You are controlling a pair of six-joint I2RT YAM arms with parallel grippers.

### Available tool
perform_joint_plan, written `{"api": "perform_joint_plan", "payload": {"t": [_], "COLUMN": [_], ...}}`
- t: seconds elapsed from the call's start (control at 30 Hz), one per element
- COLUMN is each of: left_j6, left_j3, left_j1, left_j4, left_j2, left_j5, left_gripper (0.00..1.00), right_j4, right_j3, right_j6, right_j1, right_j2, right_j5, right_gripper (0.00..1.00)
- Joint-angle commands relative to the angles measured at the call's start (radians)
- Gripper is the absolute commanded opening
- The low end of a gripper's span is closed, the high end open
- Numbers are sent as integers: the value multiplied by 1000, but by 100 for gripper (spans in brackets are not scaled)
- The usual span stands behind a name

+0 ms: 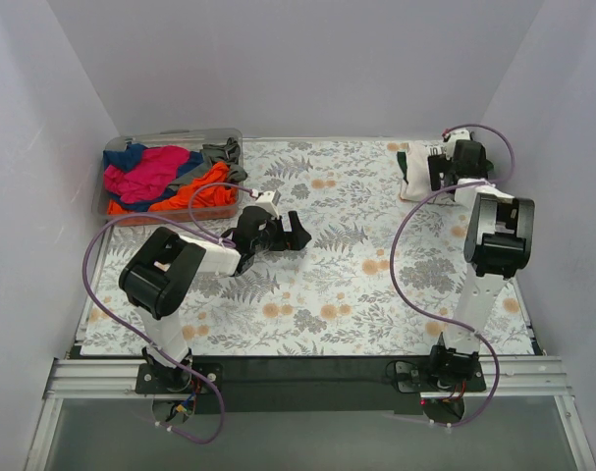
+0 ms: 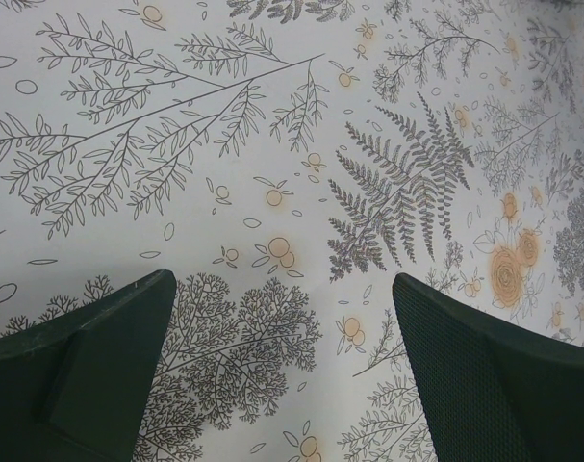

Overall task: Fold and stack the t-shirts
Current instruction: Neatly place the folded tshirt to the corner

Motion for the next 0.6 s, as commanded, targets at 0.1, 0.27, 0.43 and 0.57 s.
{"api": "perform_joint_plan", "payload": {"t": [0.1,0.27,0.43,0.57], "left_j6": [-4,0,9,-17], "left_j3": [-40,-59,-62,-36], "left_j1": [-2,-2,0,13], "left_j4": [-50,-65,-105,-182], "left_j2": [-24,-72,-164,-247], "left_j5": [-2,-42,-132,-211], "left_gripper": [89,90,91,92], "right_j4": [453,612,656,604], "right_j3": [-208,-360,-490,-588], "right_j6": [68,102,159,247], "right_j1": [23,31,40,55], "right_j2": [-163,-268,-412,-570], "right_j5": [64,124,139,148], "right_gripper": [98,99,98,98]}}
